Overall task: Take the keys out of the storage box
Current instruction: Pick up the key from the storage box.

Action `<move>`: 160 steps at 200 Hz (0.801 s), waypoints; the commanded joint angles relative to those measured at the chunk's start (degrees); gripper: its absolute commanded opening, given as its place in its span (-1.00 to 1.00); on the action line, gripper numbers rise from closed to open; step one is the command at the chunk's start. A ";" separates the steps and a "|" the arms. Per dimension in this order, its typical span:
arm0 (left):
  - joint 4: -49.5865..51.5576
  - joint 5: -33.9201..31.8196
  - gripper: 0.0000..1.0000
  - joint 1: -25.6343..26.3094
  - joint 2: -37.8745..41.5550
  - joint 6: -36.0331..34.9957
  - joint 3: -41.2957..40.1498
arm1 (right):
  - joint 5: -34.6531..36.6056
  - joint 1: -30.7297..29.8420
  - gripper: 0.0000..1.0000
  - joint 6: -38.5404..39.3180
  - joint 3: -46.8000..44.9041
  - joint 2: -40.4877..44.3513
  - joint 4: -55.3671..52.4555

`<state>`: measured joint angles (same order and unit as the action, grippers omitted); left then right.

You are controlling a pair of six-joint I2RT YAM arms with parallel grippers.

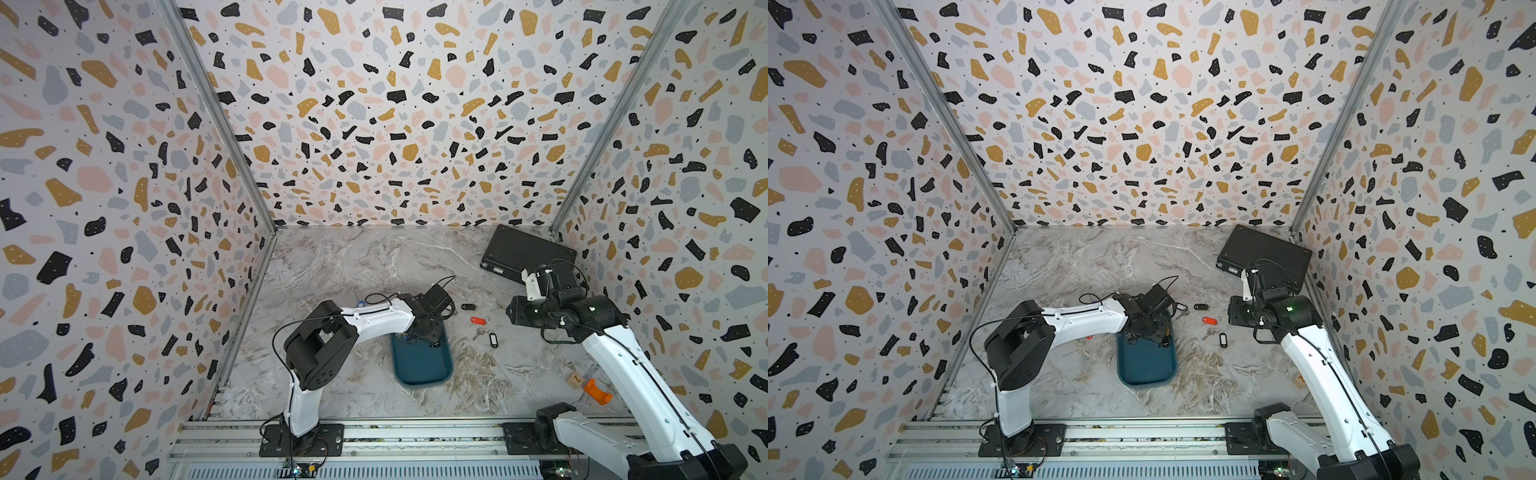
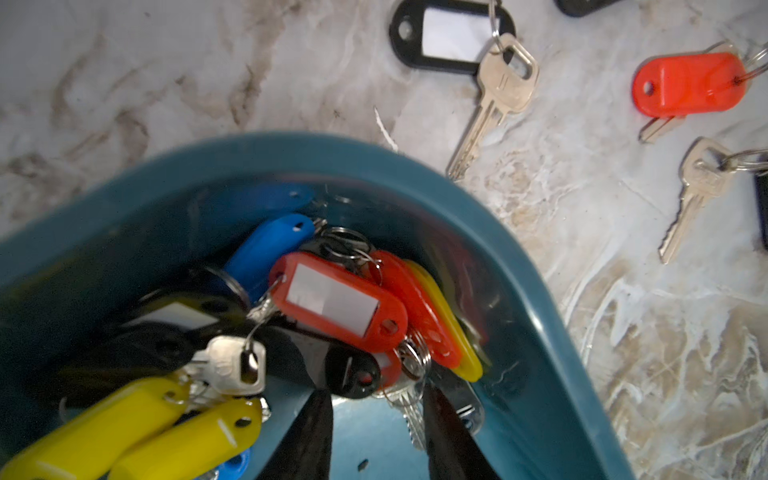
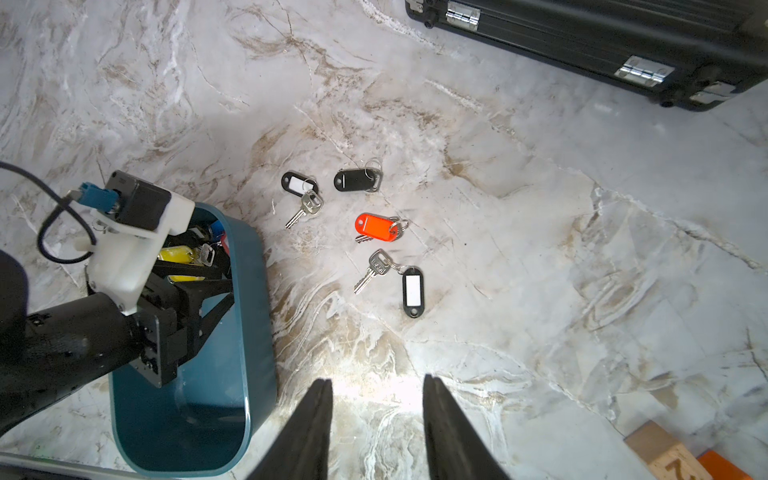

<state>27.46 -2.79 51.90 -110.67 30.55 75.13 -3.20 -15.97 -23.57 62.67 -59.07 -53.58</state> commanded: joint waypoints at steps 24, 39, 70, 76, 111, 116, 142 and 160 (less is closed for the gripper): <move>0.28 -4.02 -0.24 0.92 -2.59 0.20 3.96 | -0.03 0.13 -0.18 -0.51 -0.46 1.23 -1.22; 0.86 -5.65 -0.29 1.18 -3.30 0.02 4.80 | -0.05 0.13 -0.18 -0.51 -0.49 1.32 -1.25; 2.74 -6.65 -0.49 1.33 -5.63 -0.20 6.58 | -0.35 0.10 -0.18 -0.59 -0.55 1.39 -1.18; 2.86 -6.59 -0.53 1.43 -5.83 -0.22 6.56 | -0.35 0.12 -0.18 -0.64 -0.54 1.40 -1.25; 3.77 -7.14 -0.83 1.46 -4.83 0.04 6.35 | -0.57 0.13 -0.18 -0.69 -0.58 1.41 -1.19; 4.01 -7.35 -0.88 1.49 -4.38 -0.03 6.42 | -0.62 0.11 -0.18 -0.69 -0.57 1.41 -1.25; 5.36 -8.53 -1.00 1.54 -1.96 0.06 6.00 | -0.83 0.13 -0.18 -0.69 -0.58 1.28 -1.21; 6.13 -8.57 -1.00 1.56 -0.14 0.45 5.39 | -1.10 0.14 -0.18 -0.69 -0.54 1.11 -1.18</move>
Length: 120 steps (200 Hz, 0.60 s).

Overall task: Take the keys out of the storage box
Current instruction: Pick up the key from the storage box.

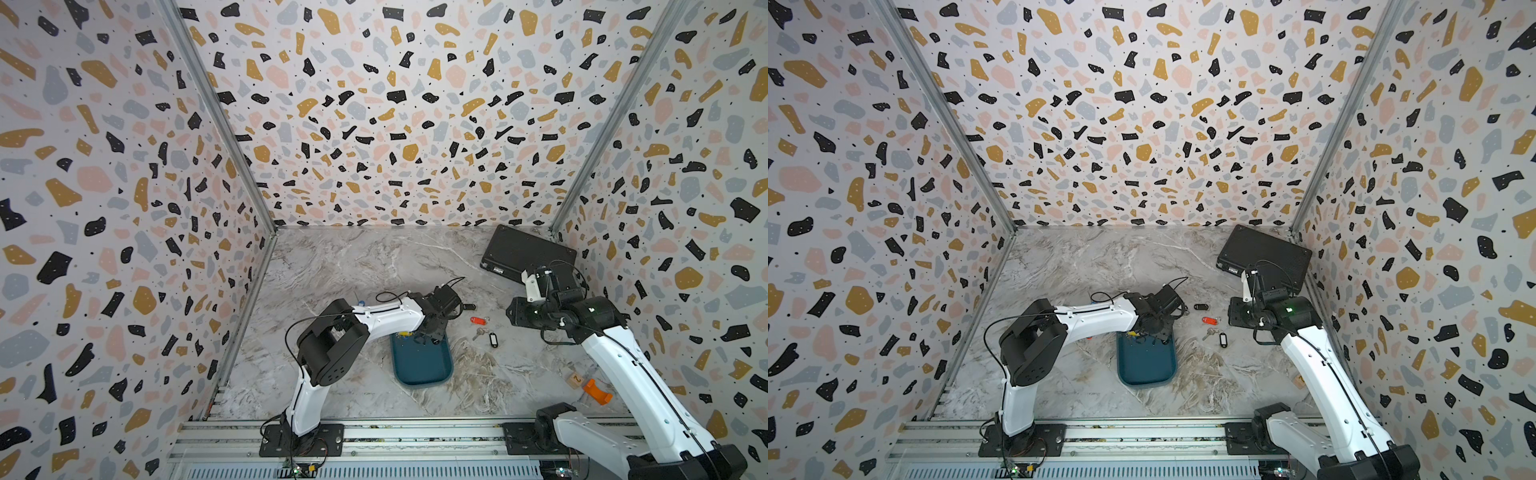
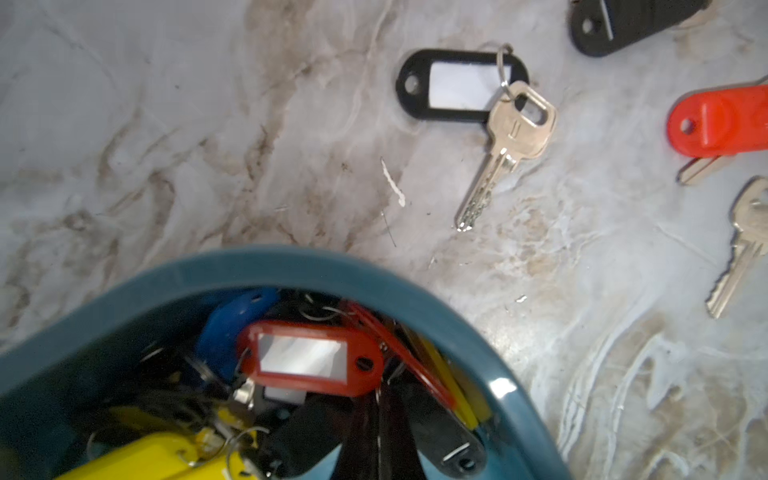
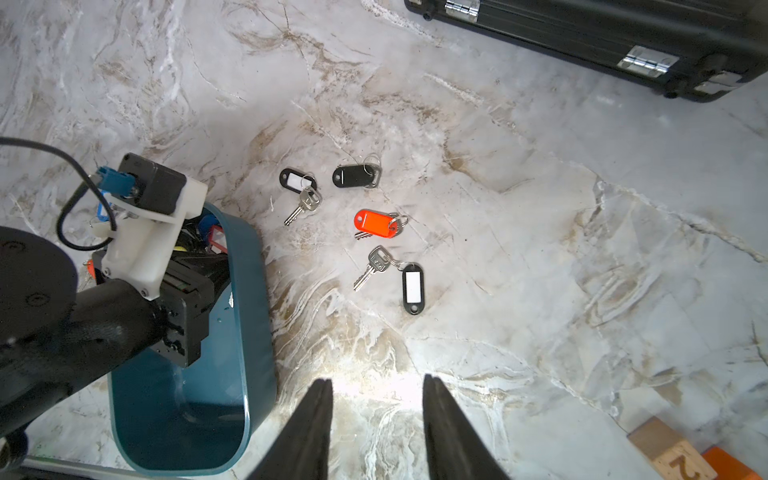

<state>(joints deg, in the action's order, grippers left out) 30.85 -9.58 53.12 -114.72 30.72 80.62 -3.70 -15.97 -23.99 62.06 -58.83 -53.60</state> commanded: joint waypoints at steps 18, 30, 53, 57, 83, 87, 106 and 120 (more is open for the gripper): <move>3.62 -1.50 -1.00 0.31 5.55 0.99 -1.01 | -0.86 0.10 -0.18 -0.36 0.01 0.73 -1.19; 3.75 -0.80 -1.00 0.32 6.65 1.67 -1.97 | -0.91 0.15 -0.18 -0.45 -0.04 0.65 -1.18; 3.73 0.36 -1.00 0.25 9.15 2.97 -3.82 | -1.48 0.11 -0.18 -0.53 0.02 0.47 -1.16; 3.86 0.63 -1.00 0.23 9.47 3.09 -4.01 | -1.48 0.14 -0.17 -0.53 0.07 0.47 -1.23; 4.34 2.06 -0.96 0.23 10.96 4.19 -5.01 | -1.65 0.10 -0.17 -0.53 0.05 0.73 -1.23; 4.46 2.27 -0.96 0.23 11.15 4.32 -5.10 | -1.65 0.13 -0.17 -0.53 0.04 0.73 -1.22; 4.48 2.79 -0.90 0.18 11.80 4.94 -5.98 | -1.98 0.10 -0.17 -0.62 -0.15 0.82 -1.28; 4.47 3.14 -0.77 0.06 11.90 5.49 -6.48 | -2.16 0.14 -0.17 -0.71 -0.27 0.94 -1.32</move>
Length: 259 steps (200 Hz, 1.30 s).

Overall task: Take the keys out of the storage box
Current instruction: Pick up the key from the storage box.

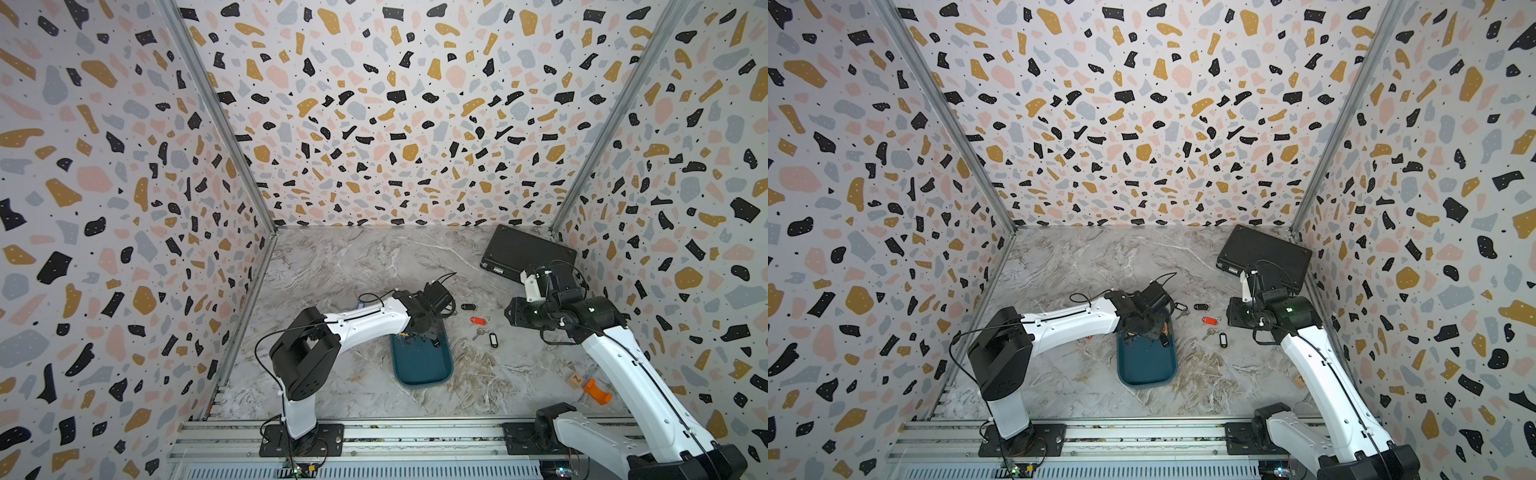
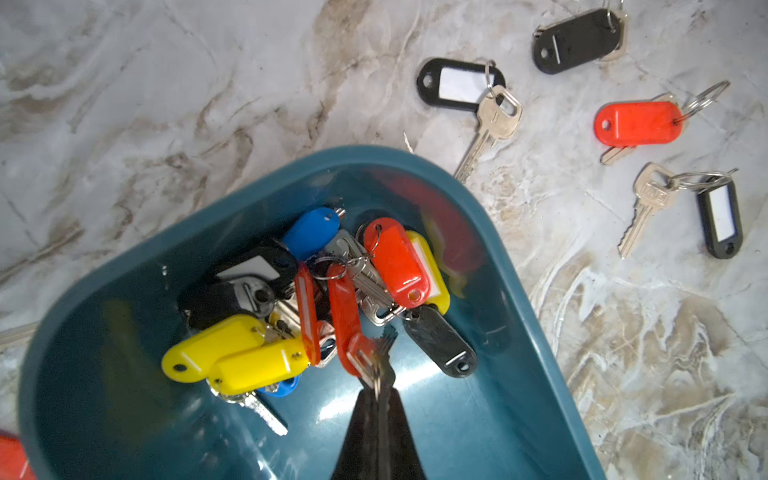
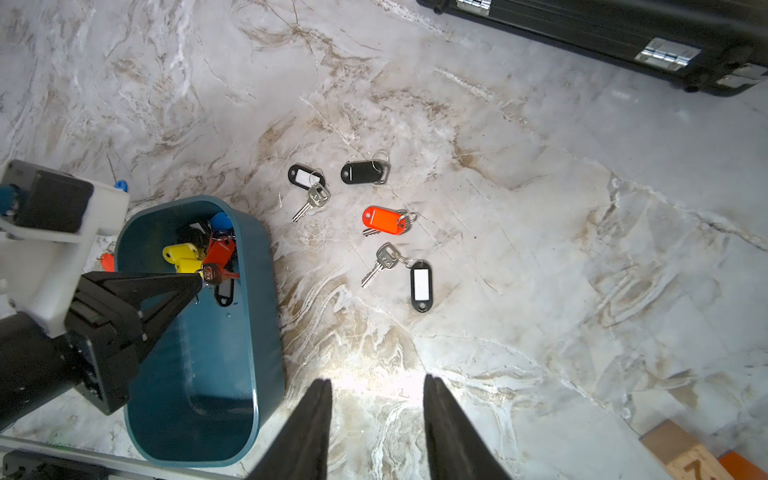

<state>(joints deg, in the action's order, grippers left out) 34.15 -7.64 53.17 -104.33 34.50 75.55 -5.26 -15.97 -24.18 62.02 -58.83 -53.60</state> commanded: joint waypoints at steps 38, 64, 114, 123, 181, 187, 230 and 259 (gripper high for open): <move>-0.20 2.53 -0.16 -0.52 0.50 3.31 -2.98 | -0.98 0.15 -0.16 -0.69 -0.69 1.34 -1.35; -0.21 3.24 0.04 -0.70 -0.32 3.78 -3.11 | -0.94 0.09 -0.16 -0.69 -1.03 1.78 -1.41; 0.90 4.02 -0.03 -0.72 1.51 4.55 -4.91 | -0.87 0.08 -0.16 -0.68 -1.47 1.96 -1.61; 1.00 4.63 -0.05 -0.72 2.01 4.87 -5.97 | -0.90 0.07 -0.16 -0.69 -1.49 2.05 -1.63; -0.33 9.57 -0.18 -0.69 3.61 5.93 -11.90 | -0.89 0.09 -0.17 -1.04 -1.90 2.05 -1.39; -0.40 9.72 -0.18 -0.70 3.54 5.83 -11.85 | -0.88 0.10 -0.17 -1.13 -1.96 2.01 -1.37; 0.18 9.73 -0.17 -0.18 1.41 4.28 -9.55 | -0.99 0.13 -0.17 -1.22 -2.03 2.14 -1.41; 2.25 7.77 -0.17 0.60 0.22 2.95 -6.84 | -0.97 0.11 -0.18 -1.22 -2.14 2.11 -1.40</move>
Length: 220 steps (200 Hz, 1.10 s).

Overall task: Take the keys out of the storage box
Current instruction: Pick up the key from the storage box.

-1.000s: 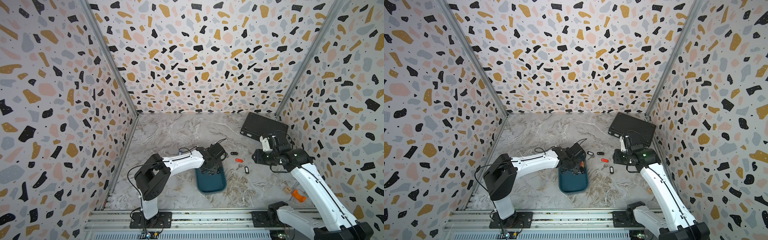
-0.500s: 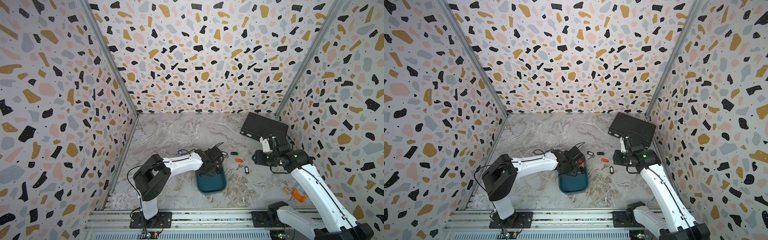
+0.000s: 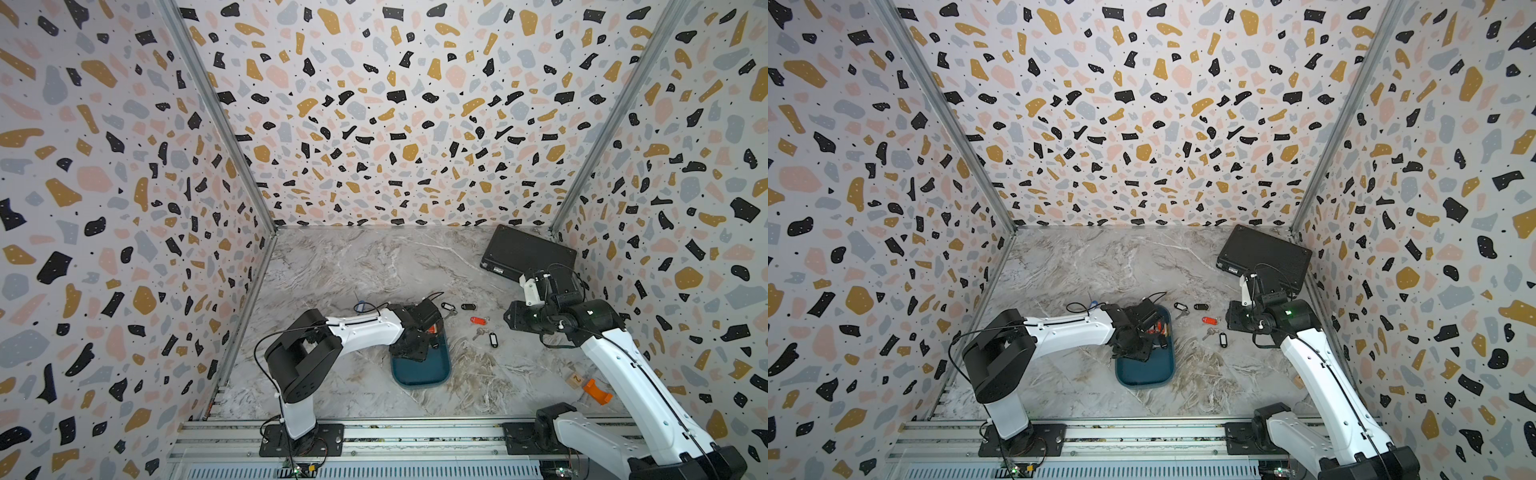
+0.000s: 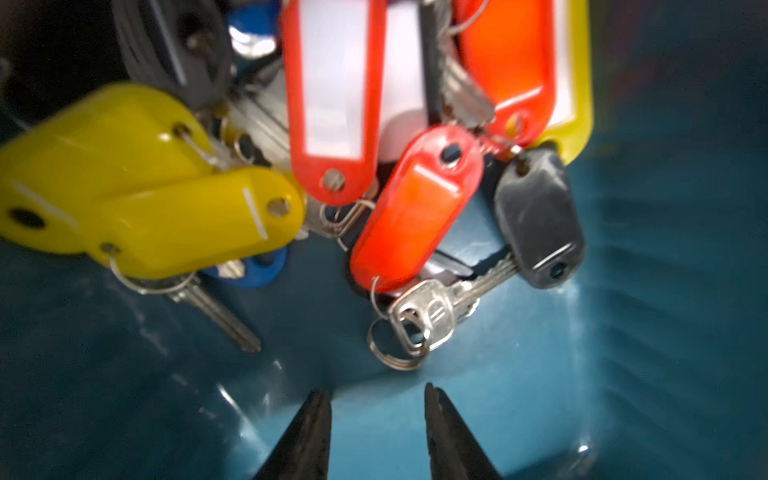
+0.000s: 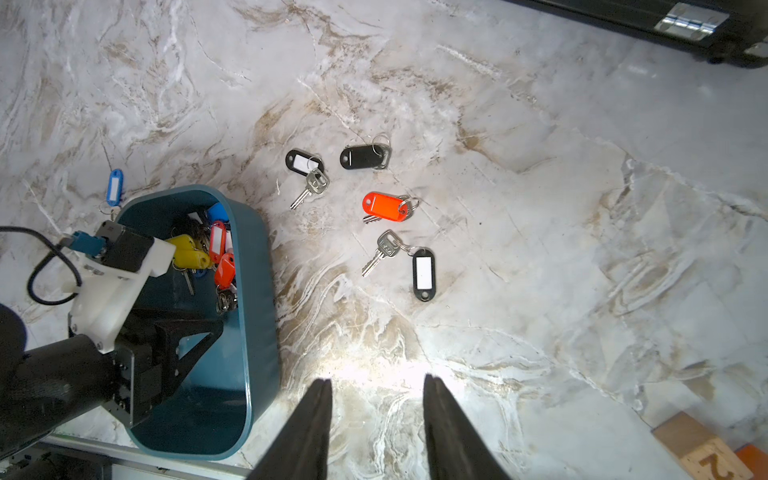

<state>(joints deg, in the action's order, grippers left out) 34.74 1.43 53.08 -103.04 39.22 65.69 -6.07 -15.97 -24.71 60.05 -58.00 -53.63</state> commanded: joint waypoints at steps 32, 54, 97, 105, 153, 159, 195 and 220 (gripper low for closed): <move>3.70 -3.27 -0.19 0.71 -3.15 -3.72 6.12 | -0.17 0.10 -0.18 -0.69 -0.11 1.22 -1.38; 4.53 -3.37 -0.27 0.82 -5.15 -4.36 7.53 | -0.15 0.10 -0.18 -0.61 -0.19 1.40 -1.40; 5.18 -3.98 -0.40 0.84 -7.42 -4.45 8.28 | -0.09 0.14 -0.18 -0.63 -0.20 1.35 -1.39; 5.33 -3.98 -0.44 0.80 -7.82 -4.50 8.46 | -0.04 0.07 -0.18 -0.62 -0.35 1.39 -1.40; 6.03 -4.55 -0.80 0.80 -7.49 -4.26 8.61 | 0.01 0.09 -0.19 -0.62 -0.34 1.75 -1.60; 6.27 -4.66 -0.82 0.80 -7.04 -4.31 8.64 | 0.14 0.13 -0.19 -0.68 -0.29 1.75 -1.56; 8.32 -5.84 -1.00 0.80 -4.02 -3.97 8.90 | -0.09 0.11 -0.19 -0.78 -0.15 1.75 -1.56; 10.20 -7.08 -1.00 0.80 -1.07 -3.76 9.48 | -0.09 0.12 -0.19 -0.78 0.06 1.67 -1.51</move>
<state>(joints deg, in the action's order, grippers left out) 41.36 -3.33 53.74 -108.49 35.24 73.87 -6.22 -15.97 -25.12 59.99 -57.36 -53.63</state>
